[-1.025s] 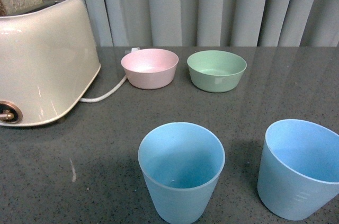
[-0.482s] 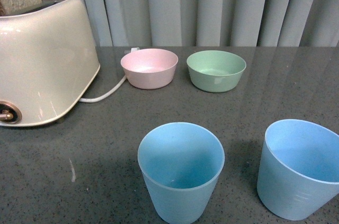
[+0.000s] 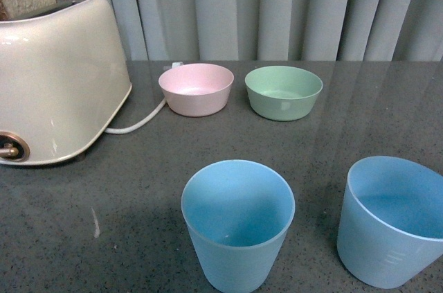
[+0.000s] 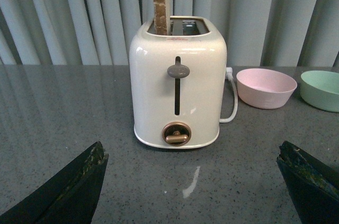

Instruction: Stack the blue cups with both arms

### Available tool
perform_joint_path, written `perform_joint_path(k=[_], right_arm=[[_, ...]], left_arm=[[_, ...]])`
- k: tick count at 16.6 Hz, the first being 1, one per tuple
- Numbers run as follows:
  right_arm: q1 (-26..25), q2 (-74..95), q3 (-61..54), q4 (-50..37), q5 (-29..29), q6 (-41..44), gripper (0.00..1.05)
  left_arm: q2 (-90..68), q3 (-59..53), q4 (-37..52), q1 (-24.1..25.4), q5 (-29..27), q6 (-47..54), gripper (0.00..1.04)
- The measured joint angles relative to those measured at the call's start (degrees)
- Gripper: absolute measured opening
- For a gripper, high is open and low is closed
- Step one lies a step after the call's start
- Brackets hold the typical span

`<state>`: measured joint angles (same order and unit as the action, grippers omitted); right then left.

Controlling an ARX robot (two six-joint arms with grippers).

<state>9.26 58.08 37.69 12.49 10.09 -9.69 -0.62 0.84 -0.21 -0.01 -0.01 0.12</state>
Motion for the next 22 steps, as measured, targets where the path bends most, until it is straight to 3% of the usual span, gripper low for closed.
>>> perform_joint_path(k=[9, 10, 16, 18, 19, 22], right_arm=[[5.0, 10.7, -2.0, -0.4, -4.4, -1.2, 0.97], [5.1, 11.6, -2.0, -0.7, -5.1, -1.2, 0.91], [7.4, 14.7, 0.2, -0.5, -7.5, -2.5, 0.25], [7.7, 14.7, 1.0, -0.2, -7.6, -2.8, 0.08], [7.7, 14.7, 1.3, -0.2, -7.7, -2.9, 0.02], [8.0, 14.9, 1.7, 0.2, -8.3, -3.2, 0.02]], left_arm=[[0.0, 0.0, 0.0, 0.0, 0.0, 0.0, 0.98], [0.0, 0.0, 0.0, 0.0, 0.0, 0.0, 0.98], [0.0, 0.0, 0.0, 0.0, 0.0, 0.0, 0.98], [0.0, 0.0, 0.0, 0.0, 0.0, 0.0, 0.98], [0.0, 0.0, 0.0, 0.0, 0.0, 0.0, 0.98], [0.0, 0.0, 0.0, 0.0, 0.0, 0.0, 0.98]])
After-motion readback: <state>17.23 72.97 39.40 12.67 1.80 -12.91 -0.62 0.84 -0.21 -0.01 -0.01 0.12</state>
